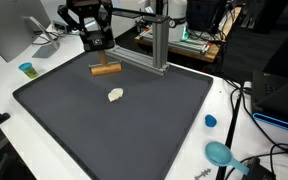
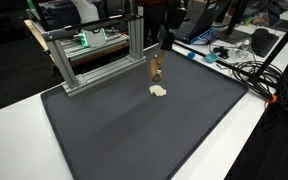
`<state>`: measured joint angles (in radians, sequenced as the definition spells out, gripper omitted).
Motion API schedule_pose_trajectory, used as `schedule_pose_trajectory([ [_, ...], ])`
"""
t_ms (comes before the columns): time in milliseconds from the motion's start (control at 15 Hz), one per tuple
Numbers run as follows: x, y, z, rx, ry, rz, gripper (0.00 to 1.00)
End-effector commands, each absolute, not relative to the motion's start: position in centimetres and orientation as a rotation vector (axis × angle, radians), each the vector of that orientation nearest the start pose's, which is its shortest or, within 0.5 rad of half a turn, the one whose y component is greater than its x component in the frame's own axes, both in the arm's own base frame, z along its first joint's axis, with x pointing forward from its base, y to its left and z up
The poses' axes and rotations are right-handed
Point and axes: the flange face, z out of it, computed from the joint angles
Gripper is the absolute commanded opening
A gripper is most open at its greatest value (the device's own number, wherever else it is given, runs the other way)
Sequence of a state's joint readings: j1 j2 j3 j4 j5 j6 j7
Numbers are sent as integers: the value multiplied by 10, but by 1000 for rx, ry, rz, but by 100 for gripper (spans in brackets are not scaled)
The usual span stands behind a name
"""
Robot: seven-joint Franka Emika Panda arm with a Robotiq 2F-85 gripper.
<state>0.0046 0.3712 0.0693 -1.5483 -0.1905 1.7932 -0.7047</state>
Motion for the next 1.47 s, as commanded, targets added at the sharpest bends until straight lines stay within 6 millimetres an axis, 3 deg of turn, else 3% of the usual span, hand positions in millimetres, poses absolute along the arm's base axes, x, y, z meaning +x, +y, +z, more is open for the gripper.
schedule_pose_trajectory([
  [0, 681, 48, 408, -2803, -1580, 258, 21],
  [267, 682, 68, 373, -2583, -1797, 423, 21],
  [333, 677, 67, 373, -2667, -1700, 349, 46],
  [533, 679, 71, 359, -2600, -1754, 398, 46],
  [600, 680, 71, 360, -2597, -1758, 397, 21],
  [733, 671, 68, 362, -2625, -1794, 416, 21],
  [933, 656, 72, 367, -2540, -2017, 398, 21],
  [1200, 634, 89, 371, -2453, -2275, 253, 21],
  [1400, 618, 97, 373, -2439, -2287, 182, 21],
])
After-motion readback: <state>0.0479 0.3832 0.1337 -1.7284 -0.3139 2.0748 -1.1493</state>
